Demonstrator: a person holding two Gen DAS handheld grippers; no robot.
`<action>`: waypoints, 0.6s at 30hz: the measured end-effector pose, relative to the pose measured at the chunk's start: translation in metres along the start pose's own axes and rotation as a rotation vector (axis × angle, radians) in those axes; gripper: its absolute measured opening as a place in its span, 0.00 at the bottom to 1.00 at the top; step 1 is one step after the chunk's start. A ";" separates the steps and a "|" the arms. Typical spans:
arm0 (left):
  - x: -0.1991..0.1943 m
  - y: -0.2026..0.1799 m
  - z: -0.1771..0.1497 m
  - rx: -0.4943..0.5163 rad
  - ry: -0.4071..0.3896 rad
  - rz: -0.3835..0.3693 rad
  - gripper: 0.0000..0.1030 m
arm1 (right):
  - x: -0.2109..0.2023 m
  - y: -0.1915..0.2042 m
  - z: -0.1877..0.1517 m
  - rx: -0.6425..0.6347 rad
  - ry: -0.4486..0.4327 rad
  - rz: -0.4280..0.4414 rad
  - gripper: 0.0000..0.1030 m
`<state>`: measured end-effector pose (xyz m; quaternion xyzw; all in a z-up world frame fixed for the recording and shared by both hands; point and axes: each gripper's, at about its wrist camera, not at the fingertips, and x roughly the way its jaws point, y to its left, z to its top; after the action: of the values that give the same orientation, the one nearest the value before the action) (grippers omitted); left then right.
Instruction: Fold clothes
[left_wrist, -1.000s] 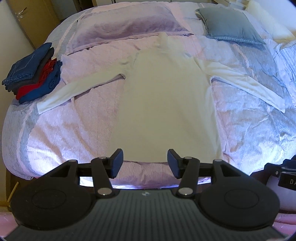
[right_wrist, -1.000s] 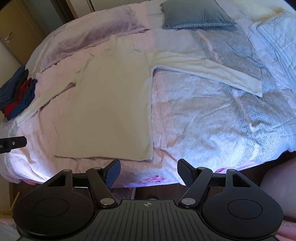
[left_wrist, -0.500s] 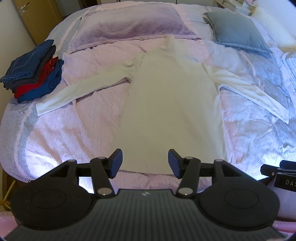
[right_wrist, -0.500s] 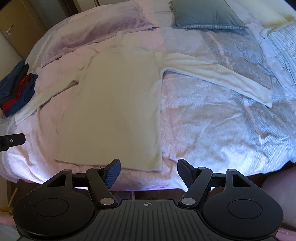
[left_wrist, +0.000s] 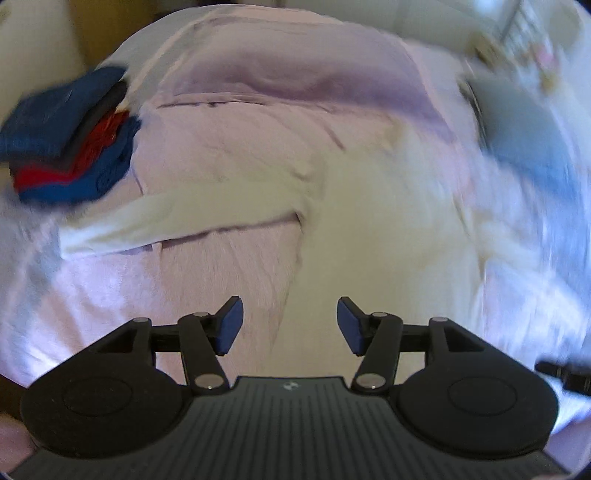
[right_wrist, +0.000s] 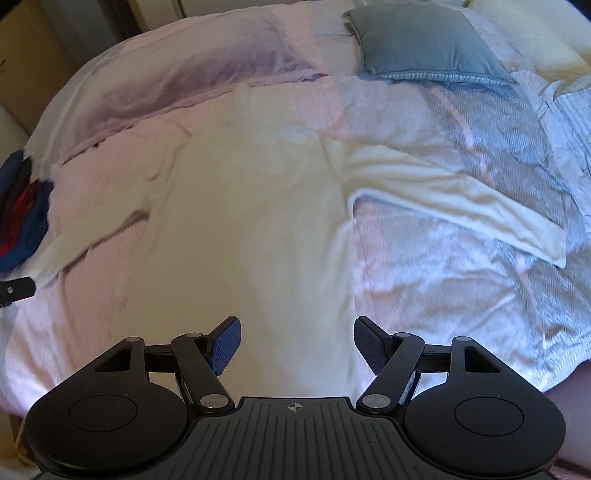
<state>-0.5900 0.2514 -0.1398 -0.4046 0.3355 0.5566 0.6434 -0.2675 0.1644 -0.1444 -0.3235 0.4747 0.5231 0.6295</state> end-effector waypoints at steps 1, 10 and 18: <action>0.013 0.023 0.005 -0.090 -0.012 -0.019 0.52 | 0.006 0.003 0.006 0.008 0.002 -0.008 0.69; 0.123 0.221 0.001 -0.814 -0.144 0.104 0.51 | 0.095 0.018 0.037 0.059 0.087 -0.141 0.69; 0.182 0.315 -0.017 -1.178 -0.273 0.075 0.50 | 0.168 0.024 0.040 0.015 0.150 -0.193 0.69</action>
<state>-0.8725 0.3340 -0.3544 -0.6058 -0.1007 0.7177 0.3283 -0.2800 0.2652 -0.2858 -0.4013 0.4912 0.4308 0.6420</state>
